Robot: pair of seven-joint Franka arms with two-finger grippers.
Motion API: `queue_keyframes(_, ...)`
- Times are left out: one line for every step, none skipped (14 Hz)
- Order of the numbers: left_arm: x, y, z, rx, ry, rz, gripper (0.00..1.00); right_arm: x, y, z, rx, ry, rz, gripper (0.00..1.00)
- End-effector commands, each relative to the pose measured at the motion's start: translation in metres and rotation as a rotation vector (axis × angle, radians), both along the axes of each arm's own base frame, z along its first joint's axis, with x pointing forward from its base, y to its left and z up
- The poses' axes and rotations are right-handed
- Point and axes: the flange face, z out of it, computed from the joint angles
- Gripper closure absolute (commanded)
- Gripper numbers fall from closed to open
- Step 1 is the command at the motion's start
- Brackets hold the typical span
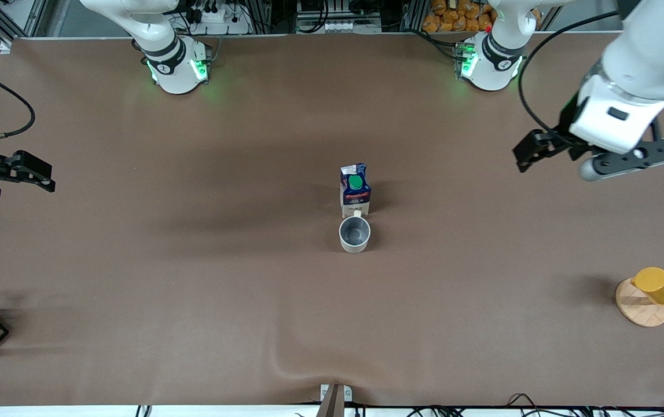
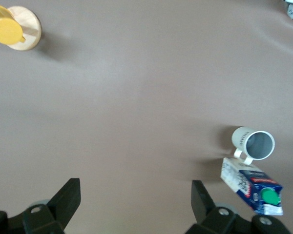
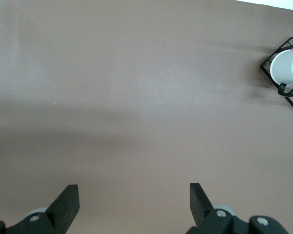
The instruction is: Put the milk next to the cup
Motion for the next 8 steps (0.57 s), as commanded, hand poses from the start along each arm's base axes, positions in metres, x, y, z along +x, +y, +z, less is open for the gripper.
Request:
queue_keyframes(-0.005, 0.035, 0.005, 0.003, 0.019, -0.075, 0.0, -0.002, -0.001, 0.007, -0.001, -0.005, -0.016, 0.0)
queue_keyframes(-0.008, 0.049, 0.015, 0.011, 0.005, -0.088, 0.0, -0.002, -0.001, 0.008, -0.001, -0.008, -0.016, 0.0)
queue_keyframes(-0.008, 0.061, 0.016, 0.01, 0.009, -0.112, 0.0, -0.002, -0.001, 0.008, 0.001, -0.008, -0.018, 0.0)
queue_keyframes(-0.008, 0.066, 0.016, 0.011, 0.012, -0.138, 0.0, -0.003, -0.001, 0.009, 0.002, -0.007, -0.054, 0.0)
queue_keyframes(-0.009, 0.08, 0.017, 0.013, 0.022, -0.134, 0.0, -0.003, 0.001, 0.008, 0.005, -0.004, -0.097, 0.0)
queue_keyframes(-0.014, 0.097, 0.023, 0.02, 0.032, -0.13, 0.0, -0.004, 0.004, 0.009, 0.009, -0.004, -0.108, 0.0)
queue_keyframes(-0.018, 0.096, 0.021, 0.027, 0.047, -0.156, 0.0, -0.005, 0.005, 0.009, 0.01, -0.003, -0.11, 0.0)
queue_keyframes(-0.021, 0.105, 0.023, 0.031, 0.046, -0.143, 0.0, -0.005, 0.005, 0.009, 0.012, -0.003, -0.115, 0.0)
